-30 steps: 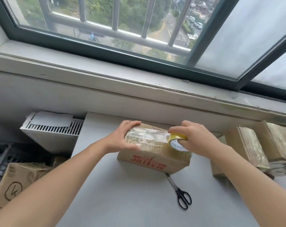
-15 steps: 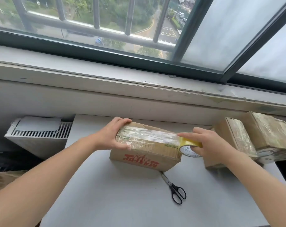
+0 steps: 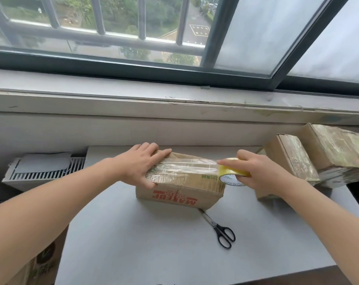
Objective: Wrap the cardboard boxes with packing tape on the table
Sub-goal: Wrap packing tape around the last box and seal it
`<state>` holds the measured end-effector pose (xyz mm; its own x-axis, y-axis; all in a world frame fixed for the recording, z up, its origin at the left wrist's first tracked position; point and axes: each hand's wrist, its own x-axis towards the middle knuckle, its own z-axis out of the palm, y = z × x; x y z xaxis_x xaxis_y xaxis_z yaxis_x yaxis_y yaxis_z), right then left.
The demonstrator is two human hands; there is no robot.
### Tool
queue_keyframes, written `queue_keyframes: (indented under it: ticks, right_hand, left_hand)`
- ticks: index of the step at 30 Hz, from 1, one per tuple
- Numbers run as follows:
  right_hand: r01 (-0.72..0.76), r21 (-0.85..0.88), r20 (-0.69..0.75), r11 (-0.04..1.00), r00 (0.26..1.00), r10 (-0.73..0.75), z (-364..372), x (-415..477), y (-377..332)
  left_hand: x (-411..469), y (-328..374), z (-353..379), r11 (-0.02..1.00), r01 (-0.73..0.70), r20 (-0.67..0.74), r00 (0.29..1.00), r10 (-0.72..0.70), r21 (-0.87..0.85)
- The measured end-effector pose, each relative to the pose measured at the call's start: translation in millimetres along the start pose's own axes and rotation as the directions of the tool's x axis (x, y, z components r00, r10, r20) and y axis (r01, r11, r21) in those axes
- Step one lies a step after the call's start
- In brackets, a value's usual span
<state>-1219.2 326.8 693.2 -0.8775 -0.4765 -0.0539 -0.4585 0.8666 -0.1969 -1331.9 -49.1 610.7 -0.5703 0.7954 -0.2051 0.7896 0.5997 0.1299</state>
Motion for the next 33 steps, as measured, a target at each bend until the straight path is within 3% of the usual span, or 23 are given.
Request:
queue_keyframes:
  ticks: [7,13,18,33]
  right_hand:
    - [0.06,-0.064,-0.023,0.996,0.998,-0.061,9.0,-6.6,7.7]
    - [-0.054,-0.136,0.016,0.989,0.998,0.057,3.1,-39.9,41.2]
    - [-0.06,-0.186,0.006,0.981,0.998,0.062,21.4,-37.8,44.5]
    - [-0.131,-0.179,-0.153,0.975,0.983,0.104,83.0,-49.4,43.2]
  left_hand:
    - [-2.0,0.8,0.8,0.999,0.008,-0.011,1.0,-0.009,-0.034]
    - [-0.6,-0.5,1.2,1.0,0.022,0.007,1.0,-0.022,0.008]
    - [1.4,-0.7,-0.7,1.0,0.008,0.019,1.0,-0.008,-0.024]
    - [4.2,-2.7,5.8,0.998,0.018,0.004,1.0,-0.018,-0.056]
